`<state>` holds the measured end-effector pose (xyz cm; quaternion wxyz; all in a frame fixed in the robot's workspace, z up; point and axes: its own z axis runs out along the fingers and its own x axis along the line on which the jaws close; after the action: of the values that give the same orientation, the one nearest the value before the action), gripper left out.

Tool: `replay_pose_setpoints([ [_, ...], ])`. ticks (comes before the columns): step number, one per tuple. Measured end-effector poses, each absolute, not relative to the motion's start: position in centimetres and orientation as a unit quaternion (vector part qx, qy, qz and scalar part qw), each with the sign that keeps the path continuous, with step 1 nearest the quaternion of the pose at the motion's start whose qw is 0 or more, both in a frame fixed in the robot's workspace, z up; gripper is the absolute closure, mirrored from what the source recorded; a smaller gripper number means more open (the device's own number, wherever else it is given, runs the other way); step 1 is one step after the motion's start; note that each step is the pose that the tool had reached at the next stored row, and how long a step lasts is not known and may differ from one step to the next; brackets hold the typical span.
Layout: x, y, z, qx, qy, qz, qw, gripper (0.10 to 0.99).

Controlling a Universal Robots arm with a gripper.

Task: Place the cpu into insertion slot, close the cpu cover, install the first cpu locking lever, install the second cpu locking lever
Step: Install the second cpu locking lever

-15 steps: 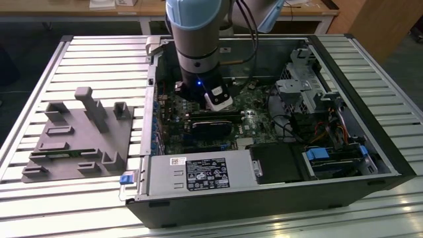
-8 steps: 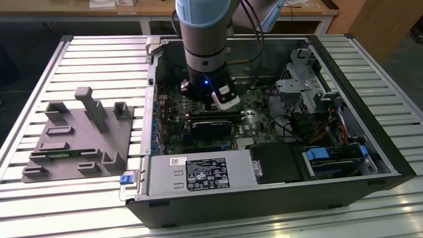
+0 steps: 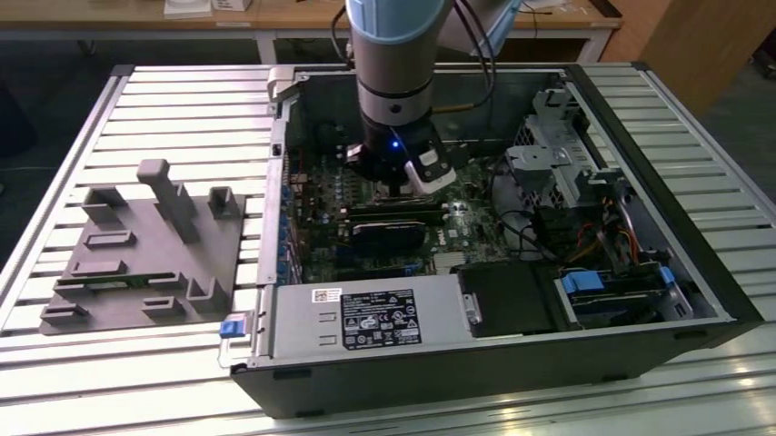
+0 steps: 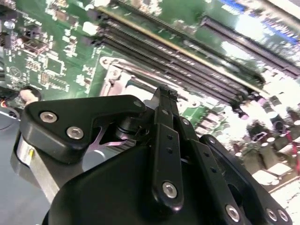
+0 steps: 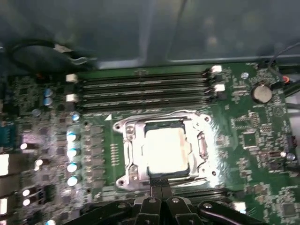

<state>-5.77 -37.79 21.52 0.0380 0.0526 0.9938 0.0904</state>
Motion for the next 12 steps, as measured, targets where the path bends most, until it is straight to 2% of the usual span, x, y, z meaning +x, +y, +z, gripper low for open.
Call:
replay_pose_setpoints([
  [12,-4.2,-35.7,21.5,0.052,0.995,0.077,0.035,0.980],
])
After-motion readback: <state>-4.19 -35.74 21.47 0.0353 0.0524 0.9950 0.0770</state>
